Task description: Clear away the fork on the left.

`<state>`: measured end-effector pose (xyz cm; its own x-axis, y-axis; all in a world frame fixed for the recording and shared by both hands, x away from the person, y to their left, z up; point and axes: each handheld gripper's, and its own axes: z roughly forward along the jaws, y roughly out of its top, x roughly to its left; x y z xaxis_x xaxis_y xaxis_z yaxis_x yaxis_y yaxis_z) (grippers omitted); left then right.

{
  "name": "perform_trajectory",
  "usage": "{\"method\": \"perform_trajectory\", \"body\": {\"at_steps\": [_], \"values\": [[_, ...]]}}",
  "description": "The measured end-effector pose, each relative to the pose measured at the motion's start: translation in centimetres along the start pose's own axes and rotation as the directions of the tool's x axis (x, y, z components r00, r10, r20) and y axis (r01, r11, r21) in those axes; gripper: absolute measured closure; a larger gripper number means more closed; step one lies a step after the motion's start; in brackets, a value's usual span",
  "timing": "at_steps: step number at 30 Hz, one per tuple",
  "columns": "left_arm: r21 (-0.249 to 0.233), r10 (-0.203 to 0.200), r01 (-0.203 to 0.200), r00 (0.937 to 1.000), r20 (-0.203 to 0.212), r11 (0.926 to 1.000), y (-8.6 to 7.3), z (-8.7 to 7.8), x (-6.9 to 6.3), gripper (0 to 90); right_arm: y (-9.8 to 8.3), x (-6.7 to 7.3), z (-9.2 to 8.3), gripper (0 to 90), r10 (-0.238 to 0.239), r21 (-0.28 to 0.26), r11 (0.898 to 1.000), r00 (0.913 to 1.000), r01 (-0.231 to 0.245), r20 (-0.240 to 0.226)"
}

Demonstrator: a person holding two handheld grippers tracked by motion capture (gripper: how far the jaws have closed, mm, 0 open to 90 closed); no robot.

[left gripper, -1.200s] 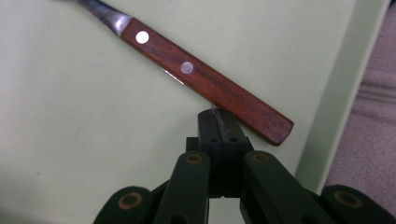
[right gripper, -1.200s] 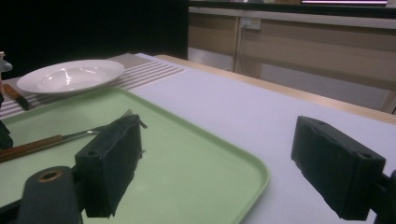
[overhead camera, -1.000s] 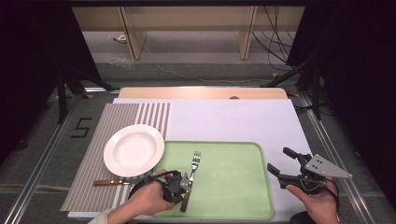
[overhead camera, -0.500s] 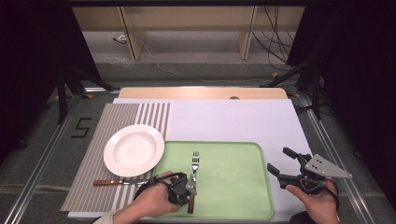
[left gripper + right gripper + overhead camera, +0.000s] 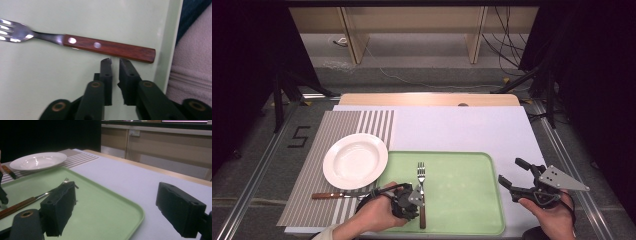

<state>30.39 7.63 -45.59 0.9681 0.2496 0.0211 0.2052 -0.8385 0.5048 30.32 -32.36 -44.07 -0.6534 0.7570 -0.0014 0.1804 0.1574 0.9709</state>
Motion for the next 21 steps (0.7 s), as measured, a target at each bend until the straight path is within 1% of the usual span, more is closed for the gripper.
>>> {"method": "perform_trajectory", "body": {"at_steps": [1, 2, 3, 4, 5, 6, 7, 8, 9, 10, 11, 12, 13, 14, 15, 16, 17, 18, 19, 20, 21], "values": [[-0.039, 0.040, -0.041, 0.9990, -0.020, 0.9984, -0.3, -0.5, 0.2, 72.4, 0.0, 0.0, 0.0, 17.4, -0.001, 0.001, 1.000, 1.0000, 0.001, 0.002], [-0.039, 0.040, -0.041, 0.9990, -0.020, 0.9984, -0.3, -0.5, 0.2, 68.4, 0.0, 0.0, 0.0, 17.4, -0.002, 0.001, 1.000, 1.0000, 0.002, 0.005], [-0.065, 0.047, -0.048, 0.9987, -0.018, 0.9967, -0.8, -0.9, 0.5, 61.9, 0.0, 0.0, 0.0, 17.4, -0.001, 0.000, 1.000, 1.0000, 0.001, 0.005], [-0.098, 0.007, -0.008, 0.9998, -0.018, 0.9952, -1.2, -1.5, 0.9, 61.9, 0.0, 0.0, 0.0, 17.4, -0.001, 0.000, 1.000, 1.0000, 0.001, 0.005], [-0.168, -0.040, 0.034, 0.9986, -0.036, 0.9853, -2.2, -2.4, 1.7, 49.3, 0.0, 0.0, 0.0, 17.4, -0.002, 0.001, 1.000, 1.0000, 0.002, 0.004], [-0.168, -0.040, 0.034, 0.9986, -0.036, 0.9853, -2.2, -2.4, 1.7, 43.2, 0.0, 0.0, 0.0, 17.4, 0.000, -0.001, 1.000, 1.0000, 0.000, 0.005], [-0.233, -0.088, 0.070, 0.9939, -0.067, 0.9699, -3.3, -3.2, 2.5, 36.2, 0.0, 0.0, 0.0, 17.4, -0.001, -0.006, 1.000, 1.0000, 0.001, 0.003], [-0.265, -0.116, 0.091, 0.9901, -0.079, 0.9599, -4.0, -3.7, 2.8, 29.7, 0.0, 0.0, 0.0, 17.4, -0.001, -0.014, 1.000, 1.0000, 0.001, -0.001], [-0.297, -0.134, 0.102, 0.9869, -0.090, 0.9493, -4.6, -4.1, 3.1, 24.6, 0.0, 0.0, 0.0, 17.4, 0.000, -0.014, 1.000, 1.0000, 0.000, -0.001], [-0.297, -0.134, 0.102, 0.9869, -0.090, 0.9493, -4.6, -4.1, 3.1, 18.6, 0.0, 0.0, 0.0, 17.4, 0.000, -0.015, 1.000, 1.0000, 0.000, -0.001], [-0.335, -0.163, 0.119, 0.9807, -0.108, 0.9348, -5.2, -4.5, 3.3, 14.0, 0.0, 0.0, 0.0, 17.4, 0.000, -0.014, 1.000, 1.0000, 0.000, 0.000], [-0.348, -0.194, 0.139, 0.9724, -0.129, 0.9271, -5.8, -4.9, 3.4, 14.3, 0.0, 0.0, 0.0, 17.4, 0.000, -0.015, 1.000, 1.0000, 0.000, -0.001], [-0.365, -0.214, 0.148, 0.9660, -0.146, 0.9192, -6.4, -5.3, 3.4, 9.7, 0.0, 0.0, 0.0, 17.4, 0.001, -0.016, 1.000, 1.0000, -0.001, -0.002], [-0.387, -0.231, 0.156, 0.9600, -0.158, 0.9089, -6.8, -5.7, 3.5, 3.5, 0.0, 0.0, 0.0, 17.4, 0.001, -0.017, 1.000, 1.0000, -0.001, -0.002], [-0.397, -0.250, 0.164, 0.9524, -0.175, 0.9029, -7.2, -6.0, 3.6, 3.5, 0.0, 0.0, 0.0, 17.4, 0.001, -0.017, 1.000, 1.0000, -0.001, -0.002], [-0.416, -0.280, 0.178, 0.9395, -0.197, 0.8917, -7.9, -6.6, 3.6, 0.0, 0.1, 0.1, 0.0, 17.4, -0.001, -0.021, 1.000, 1.0000, 0.001, -0.002], [-0.416, -0.280, 0.178, 0.9395, -0.197, 0.8917, -7.9, -6.6, 3.6, 0.0, 0.1, 0.0, 0.0, 17.4, 0.000, -0.022, 1.000, 1.0000, 0.000, -0.002], [-0.423, -0.288, 0.180, 0.9353, -0.205, 0.8878, -8.2, -6.9, 3.7, 0.0, 0.1, 0.0, 0.0, 17.4, 0.000, -0.022, 1.000, 1.0000, 0.000, -0.002], [-0.428, -0.292, 0.179, 0.9318, -0.215, 0.8860, -8.4, -7.1, 3.8, 0.0, 0.1, 0.0, 0.0, 17.4, 0.003, -0.023, 1.000, 1.0000, -0.003, -0.001], [-0.435, -0.299, 0.173, 0.9241, -0.238, 0.8836, -8.8, -7.5, 3.9, 0.0, 0.1, 0.0, -0.1, 17.3, 0.004, -0.019, 1.000, 1.0000, -0.004, 0.001], [-0.435, -0.299, 0.173, 0.9241, -0.238, 0.8836, -8.8, -7.5, 3.9, 0.0, 0.1, 0.0, -0.1, 17.3, 0.007, -0.019, 1.000, 1.0000, -0.007, 0.001]]}}
